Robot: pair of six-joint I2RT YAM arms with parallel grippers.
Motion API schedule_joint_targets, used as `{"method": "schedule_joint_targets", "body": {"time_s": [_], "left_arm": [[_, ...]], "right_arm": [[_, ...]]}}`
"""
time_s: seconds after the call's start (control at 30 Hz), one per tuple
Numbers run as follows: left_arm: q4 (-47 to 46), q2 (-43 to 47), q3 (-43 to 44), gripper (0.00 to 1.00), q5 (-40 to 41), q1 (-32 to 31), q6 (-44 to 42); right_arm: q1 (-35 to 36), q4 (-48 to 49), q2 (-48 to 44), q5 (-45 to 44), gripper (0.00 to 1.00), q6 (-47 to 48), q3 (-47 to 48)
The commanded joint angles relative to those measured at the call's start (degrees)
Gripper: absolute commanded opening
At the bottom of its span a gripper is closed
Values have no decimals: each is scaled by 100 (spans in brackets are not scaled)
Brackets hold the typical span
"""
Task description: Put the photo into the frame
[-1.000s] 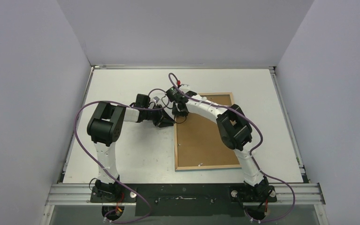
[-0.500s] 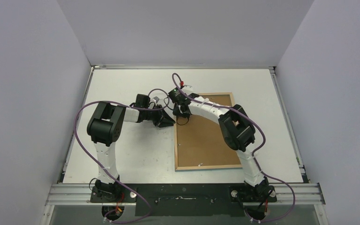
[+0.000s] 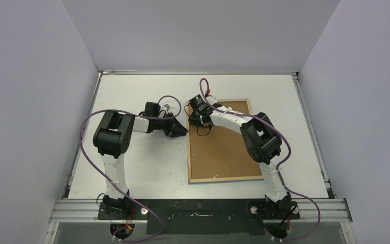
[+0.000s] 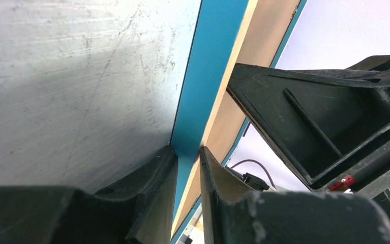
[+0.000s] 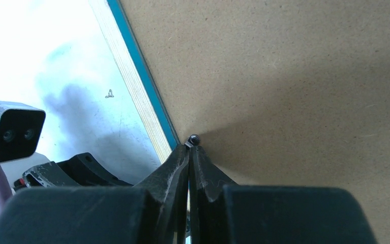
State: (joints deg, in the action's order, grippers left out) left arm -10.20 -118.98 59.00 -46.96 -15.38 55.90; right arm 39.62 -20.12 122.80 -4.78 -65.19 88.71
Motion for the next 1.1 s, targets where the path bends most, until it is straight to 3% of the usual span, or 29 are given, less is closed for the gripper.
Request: {"method": "schedule_joint_targets", "body": {"time_s": [0.0,0.37,0.6,0.83,1.07], "left_arm": [[317,-304,-210,22,449,-119,-279],[334,-354,-315,22,485,-137,-336],[334,-248,-323,22,518,-132,-310],[225,-12,-180,22,418,82,-234],[944,208,705,31,310,518,-838]], "right_arm": [[51,117,377,226,3,-575,-174],[-15,642,167,289,4,-1892,-706],[-67,931,-178,128,7,-2140,-1166],[-276,1423,-1239,-12,27,-1562,-1745],[-816,207,-2531,-551,38,-334,-1672]]}}
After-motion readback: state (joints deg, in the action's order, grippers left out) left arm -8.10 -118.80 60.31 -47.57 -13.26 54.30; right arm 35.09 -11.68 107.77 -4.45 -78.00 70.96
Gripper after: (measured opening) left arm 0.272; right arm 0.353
